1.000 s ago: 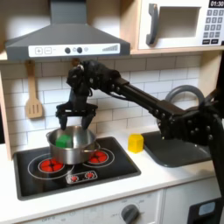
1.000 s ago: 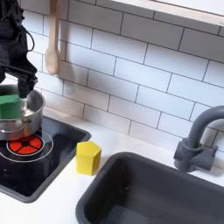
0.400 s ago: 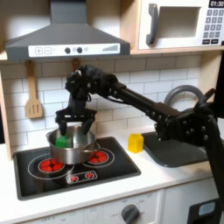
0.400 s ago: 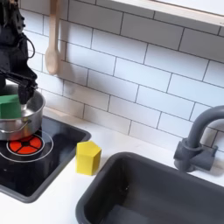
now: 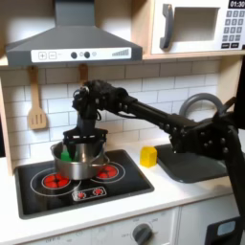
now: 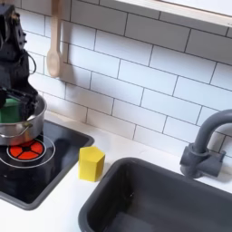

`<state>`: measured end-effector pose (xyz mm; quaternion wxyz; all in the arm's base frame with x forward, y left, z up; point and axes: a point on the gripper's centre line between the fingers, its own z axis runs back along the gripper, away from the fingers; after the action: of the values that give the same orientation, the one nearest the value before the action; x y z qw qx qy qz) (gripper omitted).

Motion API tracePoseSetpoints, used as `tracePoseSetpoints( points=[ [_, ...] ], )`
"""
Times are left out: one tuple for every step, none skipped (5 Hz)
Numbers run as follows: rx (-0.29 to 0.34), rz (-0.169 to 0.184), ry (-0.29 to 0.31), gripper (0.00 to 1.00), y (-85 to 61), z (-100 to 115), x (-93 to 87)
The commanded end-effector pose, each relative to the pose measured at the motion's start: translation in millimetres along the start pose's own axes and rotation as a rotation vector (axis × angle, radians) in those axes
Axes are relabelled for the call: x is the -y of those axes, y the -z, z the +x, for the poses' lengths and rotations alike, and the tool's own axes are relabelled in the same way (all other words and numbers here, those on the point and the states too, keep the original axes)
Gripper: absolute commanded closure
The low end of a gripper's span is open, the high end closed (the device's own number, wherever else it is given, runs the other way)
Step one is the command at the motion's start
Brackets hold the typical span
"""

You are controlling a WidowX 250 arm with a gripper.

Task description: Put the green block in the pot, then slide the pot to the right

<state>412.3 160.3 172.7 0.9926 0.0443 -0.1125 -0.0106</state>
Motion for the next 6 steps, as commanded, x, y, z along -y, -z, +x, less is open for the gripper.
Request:
tracePoseSetpoints(
  points=[
    [-0.024, -0.026, 0.026, 0.0, 3.0, -8, 19.2],
    [-0.053, -0.036, 0.029, 0.0, 9.4, -13, 28.2],
    [-0.038, -0.043, 0.047, 0.0, 1.9, -13, 39.9],
    [-0.046, -0.056, 0.058, 0.0, 1.1, -16, 52.6],
    [-0.049, -0.062, 0.062, 0.0, -1.3, -19, 60.9],
    [-0.047, -0.064, 0.08, 0.0, -5.4, -21, 73.0]
  ],
)
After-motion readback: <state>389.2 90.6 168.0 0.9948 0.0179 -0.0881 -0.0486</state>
